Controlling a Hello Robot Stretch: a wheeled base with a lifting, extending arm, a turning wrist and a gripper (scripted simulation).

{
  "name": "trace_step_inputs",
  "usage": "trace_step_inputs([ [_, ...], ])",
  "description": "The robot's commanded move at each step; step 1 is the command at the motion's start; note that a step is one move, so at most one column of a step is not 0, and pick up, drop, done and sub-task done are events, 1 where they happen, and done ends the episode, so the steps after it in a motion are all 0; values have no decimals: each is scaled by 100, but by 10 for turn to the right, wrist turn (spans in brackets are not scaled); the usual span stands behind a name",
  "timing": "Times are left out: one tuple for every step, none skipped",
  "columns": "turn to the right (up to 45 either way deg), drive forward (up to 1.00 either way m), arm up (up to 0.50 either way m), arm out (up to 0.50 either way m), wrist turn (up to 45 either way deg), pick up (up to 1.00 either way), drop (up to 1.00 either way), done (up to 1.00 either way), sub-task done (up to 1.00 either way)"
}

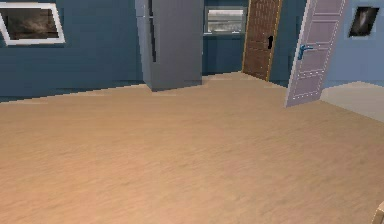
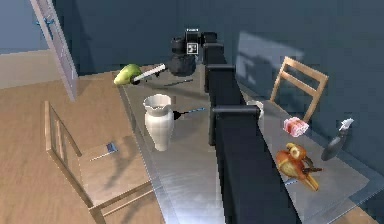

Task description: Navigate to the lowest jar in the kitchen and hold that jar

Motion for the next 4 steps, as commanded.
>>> trace_step_inputs([
  [0,0,0,0,90,0,0,0,0],
  [0,0,-26,0,0,0,0,0,0],
  [0,0,0,0,0,100,0,0,0],
  [0,0,10,0,0,0,0,0,0],
])
